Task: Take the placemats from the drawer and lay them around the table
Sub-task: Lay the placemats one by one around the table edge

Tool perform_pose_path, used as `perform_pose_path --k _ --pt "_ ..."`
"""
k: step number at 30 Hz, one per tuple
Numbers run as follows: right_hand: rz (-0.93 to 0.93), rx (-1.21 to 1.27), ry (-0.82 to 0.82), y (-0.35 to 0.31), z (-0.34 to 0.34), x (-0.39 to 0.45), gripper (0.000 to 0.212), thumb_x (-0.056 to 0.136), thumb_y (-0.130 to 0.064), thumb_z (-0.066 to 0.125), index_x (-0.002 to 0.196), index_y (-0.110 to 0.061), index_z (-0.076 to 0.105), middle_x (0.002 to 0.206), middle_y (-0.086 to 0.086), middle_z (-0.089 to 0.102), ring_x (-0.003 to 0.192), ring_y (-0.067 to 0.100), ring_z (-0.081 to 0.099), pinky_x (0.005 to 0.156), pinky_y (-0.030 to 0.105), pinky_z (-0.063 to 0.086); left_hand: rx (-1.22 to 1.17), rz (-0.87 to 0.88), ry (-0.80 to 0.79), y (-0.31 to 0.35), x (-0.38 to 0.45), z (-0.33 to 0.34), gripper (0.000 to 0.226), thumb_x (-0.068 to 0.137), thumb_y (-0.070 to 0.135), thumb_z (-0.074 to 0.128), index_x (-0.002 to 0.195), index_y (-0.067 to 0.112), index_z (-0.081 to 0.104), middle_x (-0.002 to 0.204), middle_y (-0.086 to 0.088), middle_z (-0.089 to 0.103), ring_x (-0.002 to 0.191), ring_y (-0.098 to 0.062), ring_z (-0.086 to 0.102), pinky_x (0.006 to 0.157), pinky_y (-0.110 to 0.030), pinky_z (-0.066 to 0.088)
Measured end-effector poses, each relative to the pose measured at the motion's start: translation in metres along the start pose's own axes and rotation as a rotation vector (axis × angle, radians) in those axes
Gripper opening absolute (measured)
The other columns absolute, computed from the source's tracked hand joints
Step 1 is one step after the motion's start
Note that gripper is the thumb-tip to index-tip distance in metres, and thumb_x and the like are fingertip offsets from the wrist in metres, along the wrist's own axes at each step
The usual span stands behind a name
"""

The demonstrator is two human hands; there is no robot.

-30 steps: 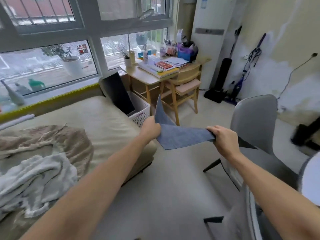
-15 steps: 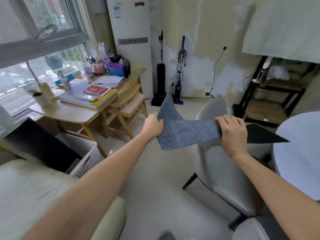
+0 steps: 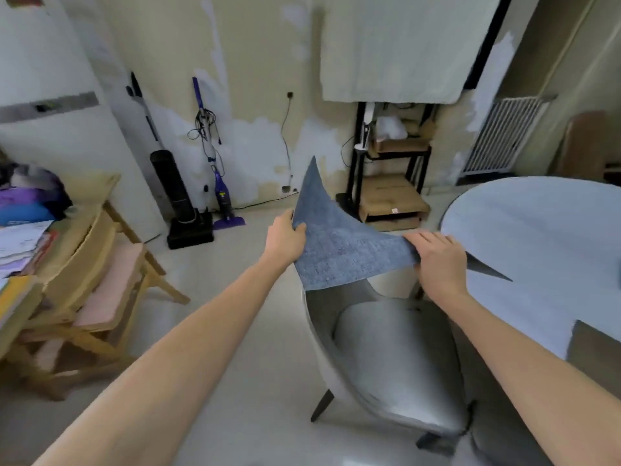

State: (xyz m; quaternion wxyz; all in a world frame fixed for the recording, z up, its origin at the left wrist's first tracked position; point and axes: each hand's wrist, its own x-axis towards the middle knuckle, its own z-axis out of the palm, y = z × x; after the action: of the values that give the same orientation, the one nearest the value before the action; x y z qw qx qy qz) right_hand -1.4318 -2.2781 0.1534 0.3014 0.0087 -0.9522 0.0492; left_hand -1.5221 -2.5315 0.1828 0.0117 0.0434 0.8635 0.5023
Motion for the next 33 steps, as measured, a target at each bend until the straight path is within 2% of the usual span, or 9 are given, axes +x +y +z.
perform_pose_path --k 2,4,9,14,19,23,27,30,33 --pt "0.104 -0.067 -0.046 0.018 0.009 0.001 0.046 0.055 0.013 0.068 0.096 -0.007 0.071 0.084 0.011 0.071 0.073 0.032 0.064 0.062 0.036 0.046 0.024 0.05 -0.108 0.004 0.036 0.026 0.023 0.094 0.008 0.043 0.073 0.008 0.049 0.072 -0.01 0.054 0.062 -0.021 0.048 0.05 -0.027 0.034" --pt "0.208 -0.119 -0.073 0.033 0.012 -0.002 0.048 0.056 0.013 0.069 0.098 -0.008 0.071 0.085 0.01 0.071 0.074 0.033 0.065 0.062 0.036 0.047 0.051 0.102 -0.203 0.011 0.064 0.052 0.03 0.093 0.007 0.043 0.065 0.012 0.038 0.065 -0.006 0.044 0.057 -0.019 0.04 0.05 -0.028 0.028" --pt "0.49 -0.133 -0.068 0.052 0.005 -0.019 0.04 0.063 0.018 0.059 0.097 0.0 0.069 0.091 0.015 0.068 0.084 0.036 0.061 0.066 0.04 0.05 0.055 0.194 -0.461 0.038 0.111 0.107 0.023 0.095 0.008 0.044 0.072 0.01 0.047 0.07 -0.003 0.049 0.074 -0.022 0.048 0.058 -0.03 0.034" --pt "0.778 -0.15 -0.09 0.068 0.007 -0.042 0.027 0.067 0.02 0.05 0.084 0.004 0.063 0.086 0.017 0.061 0.084 0.035 0.054 0.064 0.042 0.047 -0.07 0.188 -0.693 0.065 0.127 0.173 0.023 0.097 0.009 0.044 0.075 0.01 0.05 0.074 -0.002 0.053 0.072 -0.018 0.051 0.054 -0.026 0.037" --pt "1.032 -0.291 -0.084 0.093 0.01 -0.053 0.026 0.074 0.011 0.046 0.092 -0.005 0.058 0.086 0.013 0.063 0.076 0.036 0.057 0.061 0.04 0.047 -0.1 0.185 -0.887 0.081 0.144 0.237 0.02 0.098 0.015 0.044 0.081 0.01 0.055 0.09 -0.015 0.064 0.083 -0.026 0.061 0.071 -0.038 0.049" --pt "1.073 -0.328 -0.132 0.104 0.036 -0.027 0.035 0.079 0.007 0.046 0.107 -0.009 0.06 0.098 0.013 0.067 0.084 0.037 0.061 0.063 0.036 0.043 -0.079 0.237 -0.918 0.091 0.184 0.25 0.019 0.099 0.017 0.043 0.087 0.013 0.058 0.097 -0.012 0.066 0.09 -0.029 0.065 0.079 -0.044 0.054" --pt "1.029 -0.348 -0.177 0.111 0.078 0.032 0.035 0.082 0.003 0.048 0.111 -0.011 0.06 0.098 0.013 0.068 0.084 0.037 0.063 0.062 0.037 0.042 -0.092 0.289 -0.921 0.093 0.257 0.247 0.016 0.099 0.013 0.043 0.089 0.009 0.055 0.083 -0.002 0.059 0.077 -0.017 0.056 0.06 -0.028 0.043" --pt "1.004 -0.344 -0.178 0.118 0.118 0.09 0.033 0.082 0.002 0.049 0.11 -0.011 0.061 0.097 0.012 0.068 0.082 0.036 0.062 0.062 0.036 0.042 -0.073 0.318 -0.881 0.085 0.327 0.246 0.016 0.099 0.012 0.043 0.091 0.006 0.055 0.076 0.001 0.055 0.071 -0.015 0.052 0.054 -0.024 0.037" --pt "1.015 -0.321 -0.178 0.117 0.168 0.143 0.028 0.081 -0.001 0.051 0.106 -0.01 0.06 0.092 0.011 0.067 0.079 0.035 0.061 0.061 0.035 0.041 -0.062 0.3 -0.899 0.067 0.402 0.243 0.02 0.1 0.016 0.044 0.104 0.005 0.059 0.094 -0.006 0.063 0.085 -0.021 0.06 0.067 -0.032 0.048"
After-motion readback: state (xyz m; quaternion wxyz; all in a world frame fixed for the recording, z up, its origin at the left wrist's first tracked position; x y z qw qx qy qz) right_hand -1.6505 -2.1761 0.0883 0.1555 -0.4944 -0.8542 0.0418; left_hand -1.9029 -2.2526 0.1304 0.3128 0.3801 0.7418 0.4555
